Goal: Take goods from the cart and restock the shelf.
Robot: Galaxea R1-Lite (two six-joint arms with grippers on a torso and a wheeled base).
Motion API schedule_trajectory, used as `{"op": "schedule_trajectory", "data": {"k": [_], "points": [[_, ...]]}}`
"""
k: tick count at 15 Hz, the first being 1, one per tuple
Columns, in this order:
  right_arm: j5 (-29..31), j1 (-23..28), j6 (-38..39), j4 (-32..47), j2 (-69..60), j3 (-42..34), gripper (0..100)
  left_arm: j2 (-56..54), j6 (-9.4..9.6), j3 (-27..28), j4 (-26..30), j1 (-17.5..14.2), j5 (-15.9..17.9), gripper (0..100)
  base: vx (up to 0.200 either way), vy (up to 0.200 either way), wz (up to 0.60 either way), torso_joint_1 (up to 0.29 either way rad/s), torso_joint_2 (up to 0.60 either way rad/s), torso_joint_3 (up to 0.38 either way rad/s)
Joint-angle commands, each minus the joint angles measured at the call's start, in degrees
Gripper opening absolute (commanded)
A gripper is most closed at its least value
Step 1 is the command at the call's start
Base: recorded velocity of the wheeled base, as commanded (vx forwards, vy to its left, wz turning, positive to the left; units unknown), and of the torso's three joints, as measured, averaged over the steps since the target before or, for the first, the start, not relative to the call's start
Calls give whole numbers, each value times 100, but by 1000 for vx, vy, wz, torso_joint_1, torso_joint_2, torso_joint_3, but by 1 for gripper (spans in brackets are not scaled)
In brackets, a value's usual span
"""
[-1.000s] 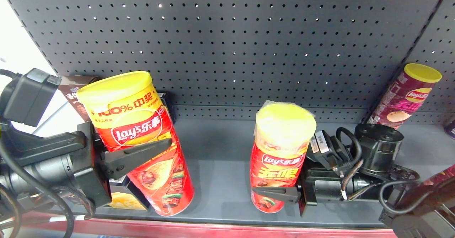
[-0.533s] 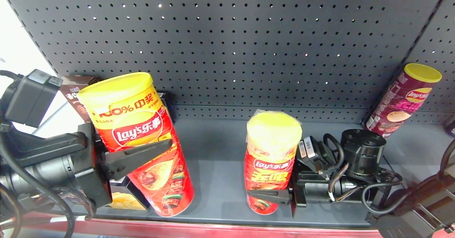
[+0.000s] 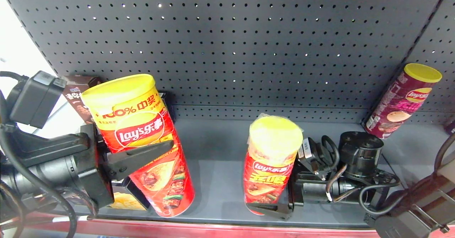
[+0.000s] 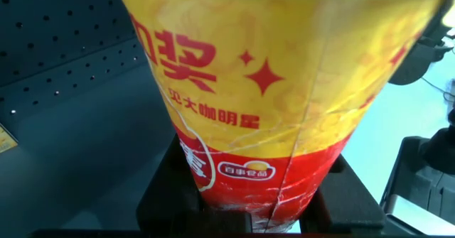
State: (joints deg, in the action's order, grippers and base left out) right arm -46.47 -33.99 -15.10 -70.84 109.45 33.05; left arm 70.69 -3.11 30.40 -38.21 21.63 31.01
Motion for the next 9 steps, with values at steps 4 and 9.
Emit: {"op": "schedule_trajectory", "data": {"k": [4, 9], "points": [[6, 235, -1, 44, -591, -422, 100, -3, 3, 1, -3, -1, 1, 0, 0, 0, 0, 0, 0, 0], [6, 692, 7, 97, -1822, -1266, 100, -20, 3, 1, -11, 8, 10, 0, 0, 0, 0, 0, 0, 0]]}}
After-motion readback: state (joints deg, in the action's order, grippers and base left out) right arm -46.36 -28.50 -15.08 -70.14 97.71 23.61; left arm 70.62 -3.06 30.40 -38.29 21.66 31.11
